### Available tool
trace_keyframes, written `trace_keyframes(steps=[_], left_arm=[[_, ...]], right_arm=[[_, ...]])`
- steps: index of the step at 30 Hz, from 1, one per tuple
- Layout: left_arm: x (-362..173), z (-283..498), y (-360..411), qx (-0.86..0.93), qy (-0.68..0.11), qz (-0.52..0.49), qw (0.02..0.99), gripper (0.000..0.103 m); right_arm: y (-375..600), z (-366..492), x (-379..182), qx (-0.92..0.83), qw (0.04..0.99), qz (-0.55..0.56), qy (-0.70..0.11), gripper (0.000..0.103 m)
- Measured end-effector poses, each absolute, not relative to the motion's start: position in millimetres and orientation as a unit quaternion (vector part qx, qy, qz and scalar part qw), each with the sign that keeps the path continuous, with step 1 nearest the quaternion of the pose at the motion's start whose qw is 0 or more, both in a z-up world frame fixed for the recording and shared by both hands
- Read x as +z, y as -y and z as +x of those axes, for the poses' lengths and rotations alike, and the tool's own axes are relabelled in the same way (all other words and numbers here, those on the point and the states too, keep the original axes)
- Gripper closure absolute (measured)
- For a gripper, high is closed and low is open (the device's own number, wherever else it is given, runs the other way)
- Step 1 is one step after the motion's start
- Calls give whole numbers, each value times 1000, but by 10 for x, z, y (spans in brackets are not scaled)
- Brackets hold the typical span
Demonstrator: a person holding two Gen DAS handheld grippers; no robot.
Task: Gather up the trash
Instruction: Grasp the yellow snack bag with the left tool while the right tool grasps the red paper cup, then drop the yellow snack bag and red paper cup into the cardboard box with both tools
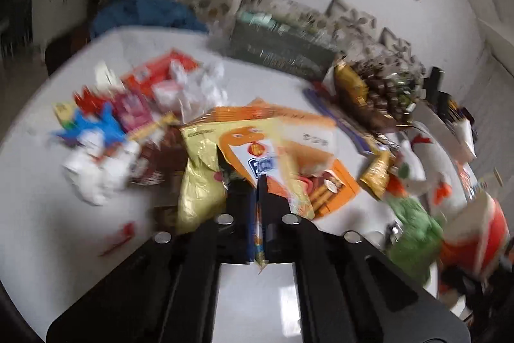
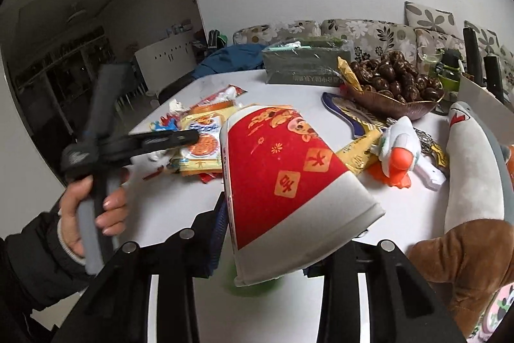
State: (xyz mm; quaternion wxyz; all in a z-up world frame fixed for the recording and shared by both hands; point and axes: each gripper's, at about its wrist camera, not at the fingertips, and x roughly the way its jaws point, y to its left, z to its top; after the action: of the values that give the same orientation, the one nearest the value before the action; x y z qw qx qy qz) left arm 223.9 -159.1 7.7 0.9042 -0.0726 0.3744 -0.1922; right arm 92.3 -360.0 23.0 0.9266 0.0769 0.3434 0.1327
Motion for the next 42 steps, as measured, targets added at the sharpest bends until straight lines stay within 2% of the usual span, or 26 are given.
trace_keyframes(steps=[10,17,21,30,36,42], left_arm=[[835,760,847,-216,-285,-17,934,103],[962,-27,529,-223,-263,7,939,103],[859,-372,465,-216,-262,27,940,103],[406,-801,279,-195,-334,22,922,103],[18,-1106,157,-185,-392,38,900,103],[-531,-1257,172,-183,-456,64,868,103]], right_arm=[[3169,503,657,196,926,102,-307,67],[2822,114,816,229,920,95,-304,67],[2640,-151,770,240,915,79,-314,67],[2313,-761,375,272,891,67,-358,67],[2211,-1191,10,294,866,71,-398,67],[2056,-1356,-587,298,833,51,-462,67]])
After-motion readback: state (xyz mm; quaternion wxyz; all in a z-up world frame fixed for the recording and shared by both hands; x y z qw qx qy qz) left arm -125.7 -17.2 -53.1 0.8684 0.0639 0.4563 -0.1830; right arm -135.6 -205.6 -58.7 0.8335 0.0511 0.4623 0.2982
